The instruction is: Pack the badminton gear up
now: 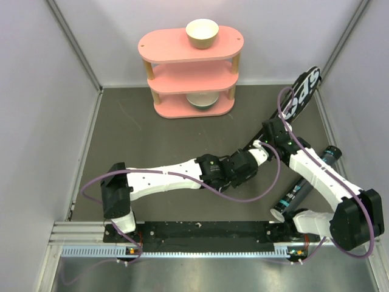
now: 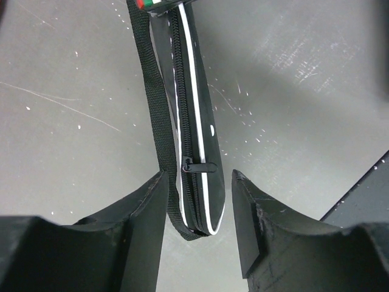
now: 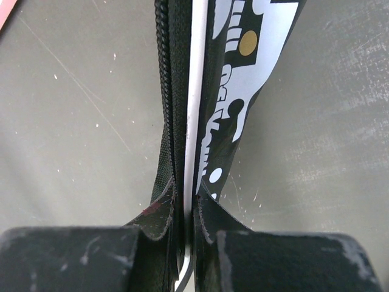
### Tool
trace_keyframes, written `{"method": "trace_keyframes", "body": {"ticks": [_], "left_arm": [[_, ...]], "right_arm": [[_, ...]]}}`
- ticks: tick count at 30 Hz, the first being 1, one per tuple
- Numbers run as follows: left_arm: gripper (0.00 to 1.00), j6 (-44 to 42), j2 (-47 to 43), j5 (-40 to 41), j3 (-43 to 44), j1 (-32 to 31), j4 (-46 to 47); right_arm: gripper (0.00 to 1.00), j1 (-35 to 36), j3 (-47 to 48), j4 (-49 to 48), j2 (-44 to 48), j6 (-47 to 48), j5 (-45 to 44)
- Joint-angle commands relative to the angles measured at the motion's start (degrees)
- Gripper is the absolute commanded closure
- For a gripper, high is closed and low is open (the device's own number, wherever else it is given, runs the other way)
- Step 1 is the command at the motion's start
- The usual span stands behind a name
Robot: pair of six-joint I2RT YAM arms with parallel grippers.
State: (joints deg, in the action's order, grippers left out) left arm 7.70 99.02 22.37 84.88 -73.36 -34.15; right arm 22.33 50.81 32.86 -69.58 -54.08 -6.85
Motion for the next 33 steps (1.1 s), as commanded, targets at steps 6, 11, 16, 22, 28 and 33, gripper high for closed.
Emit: {"method": "trace_keyframes", "body": {"ticks": [6, 11, 16, 22, 28, 33], "left_arm": [[0.61, 7.1, 4.2, 3.6, 6.0, -1.0, -4.9], [0.57, 8.7, 5.7, 5.8, 6.7, -1.3, -6.6], [0.57, 8.8, 6.5, 7.5, 6.7, -1.4, -6.6], [0.63, 8.6, 7.8, 7.7, 7.1, -1.5, -6.4], [0.69, 7.9, 8.6, 7.8, 7.7, -1.6, -5.5], [0.66, 7.4, 9.2, 6.5, 8.3, -1.6, -5.4]], "right_arm": [[1.00, -0.1, 4.1, -1.6, -0.1, -2.0, 0.9], [1.00, -0.2, 3.9, -1.7, 0.0, -2.1, 0.8], [1.00, -0.2, 3.8, -1.7, -0.1, -2.1, 1.4], [1.00, -0.2, 3.9, -1.7, -0.2, -2.1, 1.7], [1.00, -0.2, 3.7, -1.9, -0.3, -2.1, 2.1], [1.00, -0.2, 3.8, -2.0, -0.2, -2.1, 2.2]]}}
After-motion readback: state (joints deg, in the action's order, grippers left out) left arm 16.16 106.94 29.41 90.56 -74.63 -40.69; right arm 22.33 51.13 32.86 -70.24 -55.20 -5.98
